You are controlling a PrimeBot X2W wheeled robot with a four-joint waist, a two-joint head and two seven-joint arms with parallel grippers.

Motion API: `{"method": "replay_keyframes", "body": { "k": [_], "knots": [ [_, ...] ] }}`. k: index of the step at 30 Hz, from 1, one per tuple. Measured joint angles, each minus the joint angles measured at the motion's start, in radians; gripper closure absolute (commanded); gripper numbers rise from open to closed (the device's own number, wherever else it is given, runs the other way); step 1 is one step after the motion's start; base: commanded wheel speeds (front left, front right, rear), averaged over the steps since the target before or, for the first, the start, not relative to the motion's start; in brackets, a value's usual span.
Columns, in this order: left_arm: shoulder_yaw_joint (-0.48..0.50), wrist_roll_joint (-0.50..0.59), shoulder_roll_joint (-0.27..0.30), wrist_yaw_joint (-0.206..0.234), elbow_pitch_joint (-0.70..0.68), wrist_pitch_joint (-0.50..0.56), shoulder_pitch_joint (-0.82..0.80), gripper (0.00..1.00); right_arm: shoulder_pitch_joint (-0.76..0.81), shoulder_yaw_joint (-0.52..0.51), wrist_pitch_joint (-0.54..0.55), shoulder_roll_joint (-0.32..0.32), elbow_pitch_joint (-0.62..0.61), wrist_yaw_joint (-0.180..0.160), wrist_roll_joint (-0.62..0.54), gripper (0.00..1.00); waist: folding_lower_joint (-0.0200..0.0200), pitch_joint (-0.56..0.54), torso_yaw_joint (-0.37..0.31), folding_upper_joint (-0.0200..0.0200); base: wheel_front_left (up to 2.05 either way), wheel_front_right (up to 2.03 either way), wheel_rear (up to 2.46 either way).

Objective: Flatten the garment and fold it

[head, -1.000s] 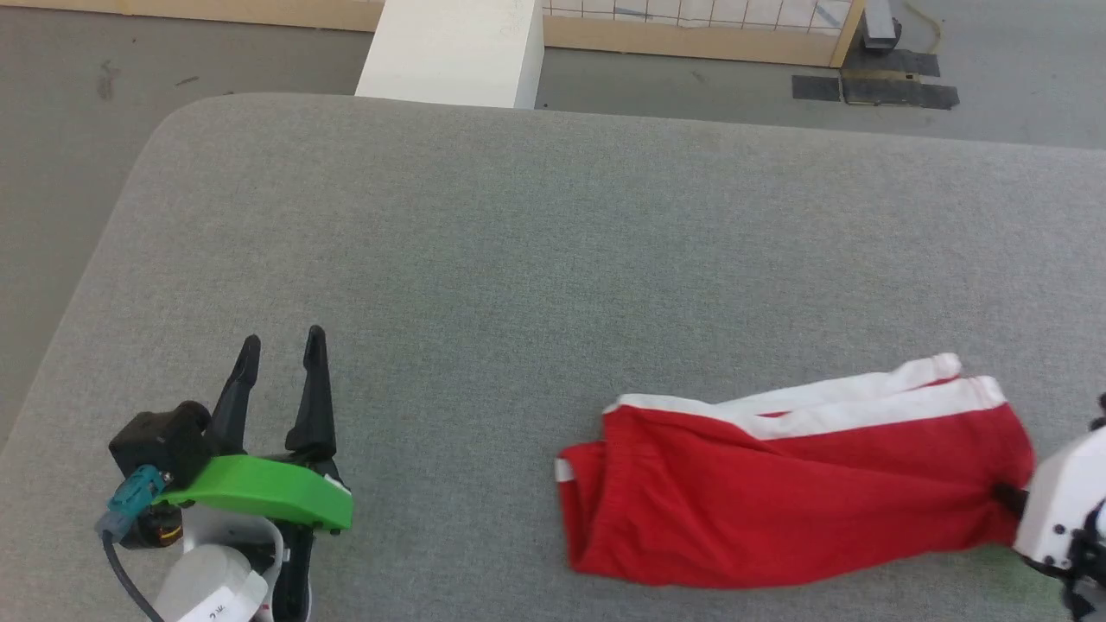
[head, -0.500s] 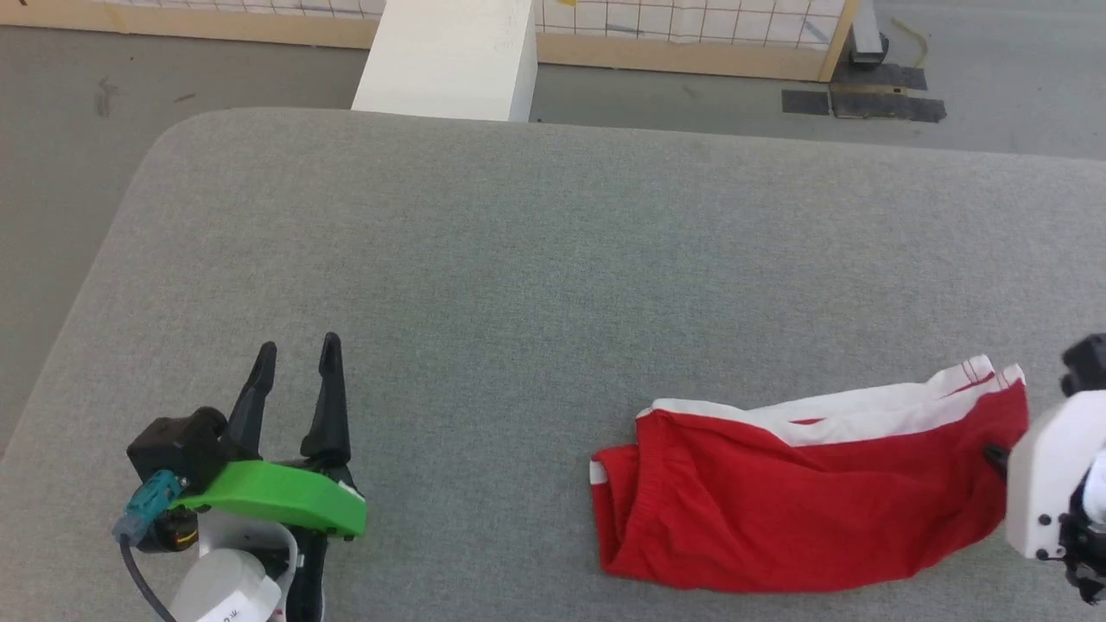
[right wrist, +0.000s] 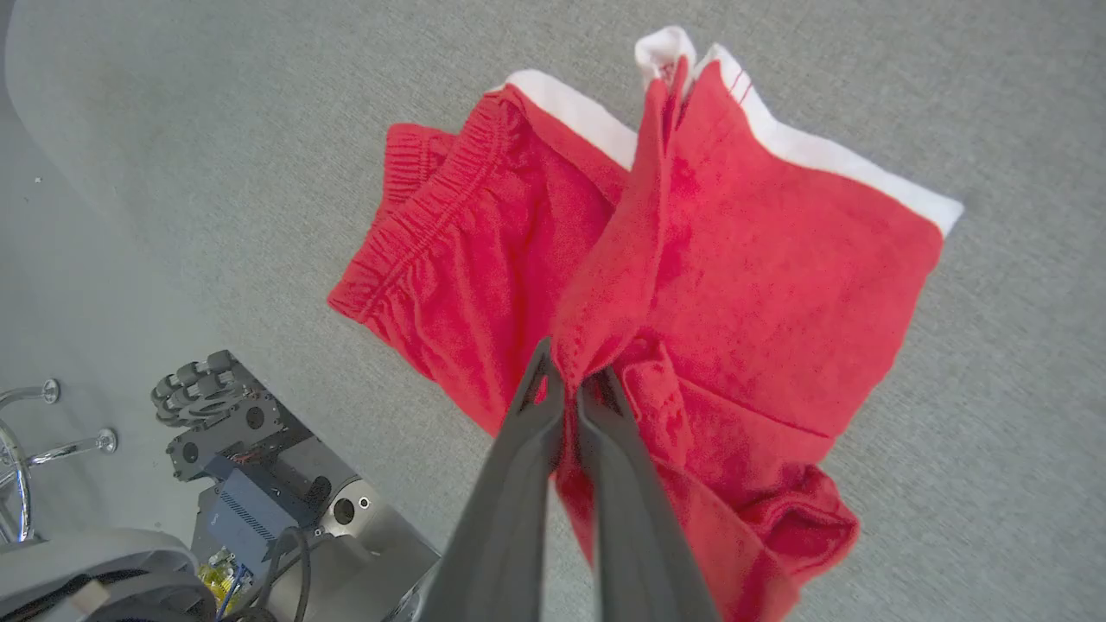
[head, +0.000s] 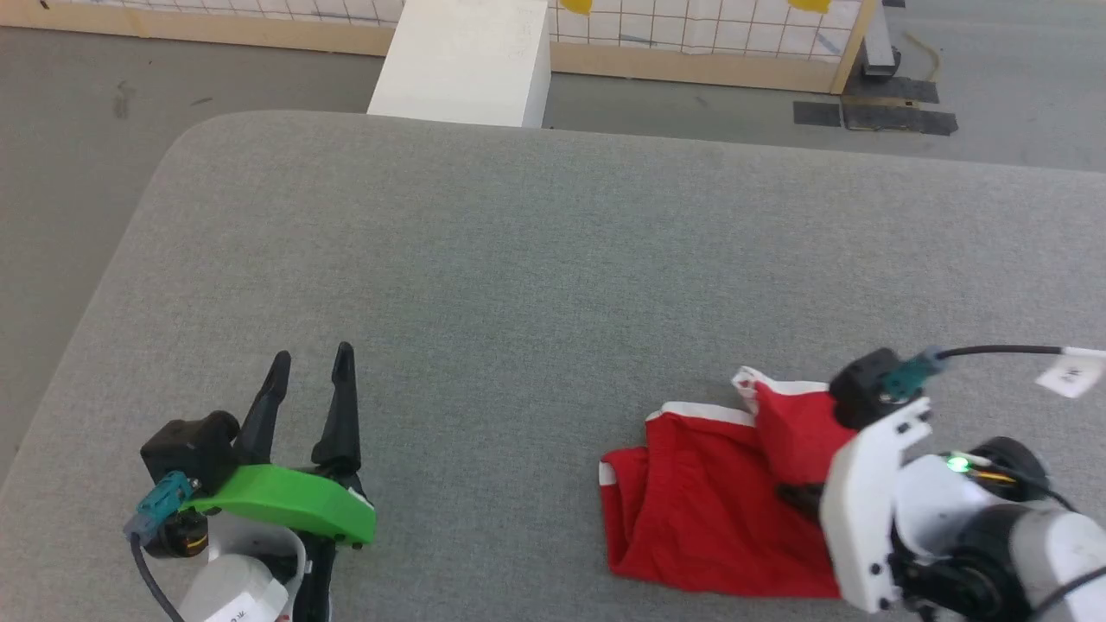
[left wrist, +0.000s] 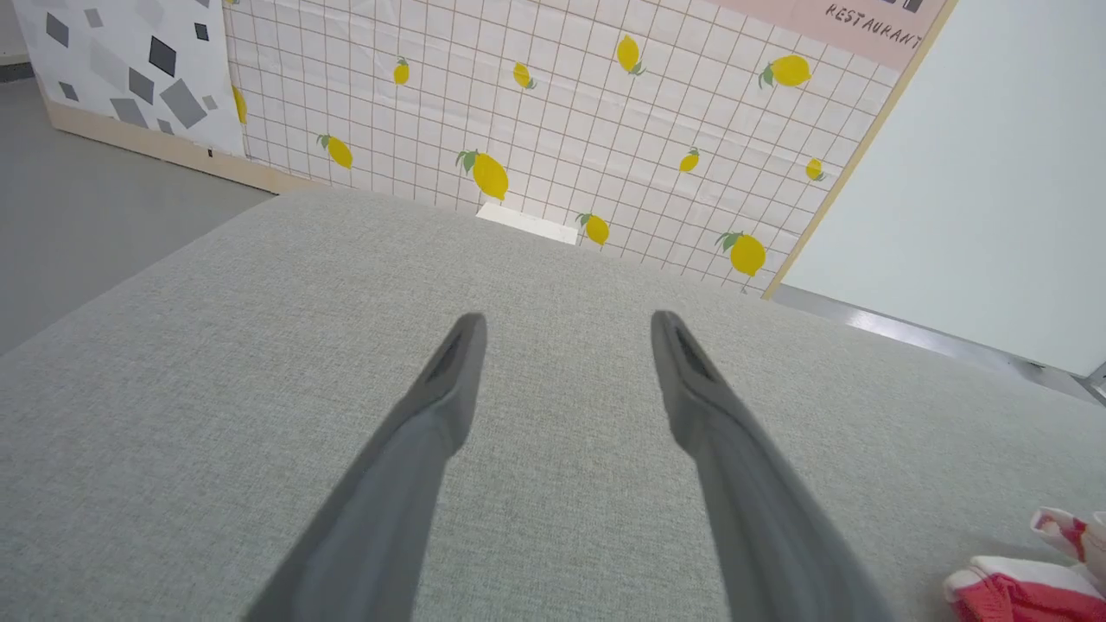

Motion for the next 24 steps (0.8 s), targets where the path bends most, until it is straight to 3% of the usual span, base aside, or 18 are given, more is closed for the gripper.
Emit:
{"method": "replay_keyframes", "body": {
  "k": [11, 20, 22, 23, 24],
  "knots": [
    [-0.013, -0.009, -0.001, 0.000, 0.005, 0.009, 0.001, 0.00, -0.067, 0.231, -0.090, 0.084, 0.176, 0.000, 0.056, 1.00, 0.0000, 0.003, 0.030, 0.0000, 0.00, 0.00, 0.00],
    [-0.017, -0.018, -0.001, 0.000, 0.007, 0.016, 0.002, 0.00, -0.097, 0.288, -0.169, 0.115, 0.334, 0.000, 0.024, 1.00, 0.0000, 0.013, 0.036, 0.0000, 0.00, 0.00, 0.00],
    [-0.016, -0.021, -0.001, 0.000, 0.009, 0.016, 0.002, 0.00, -0.099, 0.285, -0.193, 0.120, 0.345, 0.000, 0.015, 0.44, 0.0000, 0.012, 0.033, 0.0000, 0.00, 0.00, 0.00],
    [-0.015, -0.035, -0.001, 0.000, 0.018, 0.016, 0.002, 0.00, -0.100, 0.265, -0.237, 0.131, 0.321, 0.000, 0.020, 0.00, 0.0000, 0.007, 0.024, 0.0000, 0.00, 0.00, 0.00],
    [-0.014, -0.038, -0.001, 0.000, 0.021, 0.016, 0.002, 0.00, -0.100, 0.256, -0.247, 0.135, 0.308, 0.000, 0.026, 0.00, 0.0000, 0.006, 0.021, 0.0000, 0.00, 0.00, 0.00]
  ]
}}
